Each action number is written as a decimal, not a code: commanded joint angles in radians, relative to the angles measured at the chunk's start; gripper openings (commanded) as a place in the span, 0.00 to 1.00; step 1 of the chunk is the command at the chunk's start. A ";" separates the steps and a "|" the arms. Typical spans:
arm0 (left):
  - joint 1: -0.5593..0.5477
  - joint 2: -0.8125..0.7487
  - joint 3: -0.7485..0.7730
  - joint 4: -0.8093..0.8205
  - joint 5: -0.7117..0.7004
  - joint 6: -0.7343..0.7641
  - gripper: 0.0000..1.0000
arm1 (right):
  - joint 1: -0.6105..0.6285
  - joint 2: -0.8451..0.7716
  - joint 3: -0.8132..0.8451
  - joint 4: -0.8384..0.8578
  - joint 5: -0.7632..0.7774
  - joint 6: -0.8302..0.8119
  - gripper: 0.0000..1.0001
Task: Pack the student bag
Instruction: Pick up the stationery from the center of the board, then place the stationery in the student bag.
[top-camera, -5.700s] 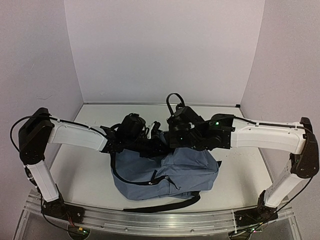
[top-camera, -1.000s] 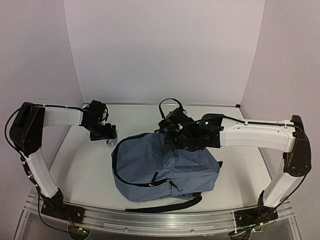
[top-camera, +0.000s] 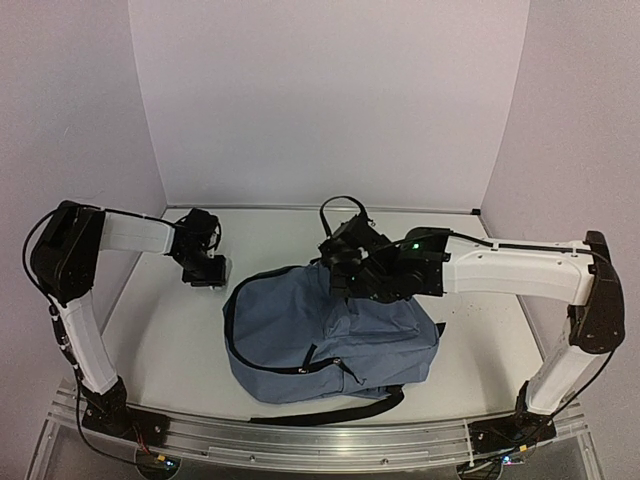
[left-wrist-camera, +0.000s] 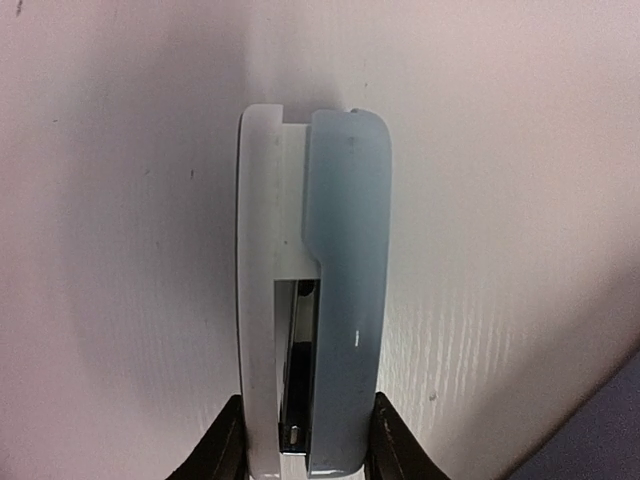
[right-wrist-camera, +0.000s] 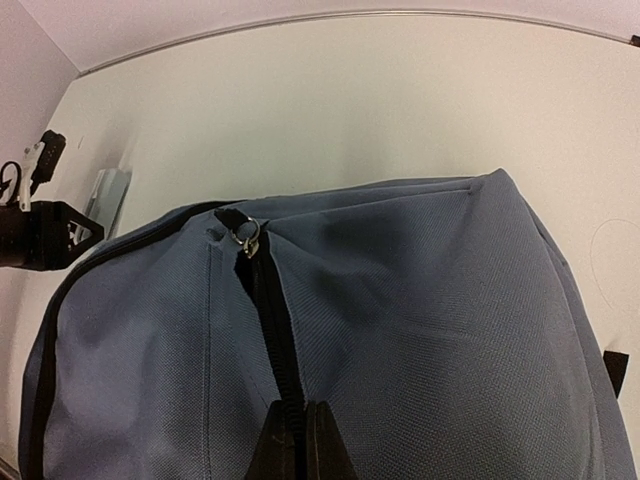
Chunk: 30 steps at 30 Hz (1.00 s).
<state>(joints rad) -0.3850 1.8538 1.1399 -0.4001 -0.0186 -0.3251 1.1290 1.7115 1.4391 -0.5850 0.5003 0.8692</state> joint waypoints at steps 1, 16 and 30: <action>-0.019 -0.231 0.000 0.005 0.077 -0.053 0.02 | 0.001 -0.092 0.017 0.040 0.039 0.001 0.00; -0.212 -0.459 -0.014 0.107 0.858 -0.383 0.00 | 0.001 -0.113 0.028 0.152 0.068 -0.078 0.00; -0.344 -0.447 -0.109 0.243 0.854 -0.523 0.00 | 0.001 -0.116 0.035 0.290 0.070 -0.158 0.00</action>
<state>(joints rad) -0.7051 1.4067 1.0191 -0.2856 0.7944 -0.7972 1.1282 1.6695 1.4322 -0.4643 0.5198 0.7375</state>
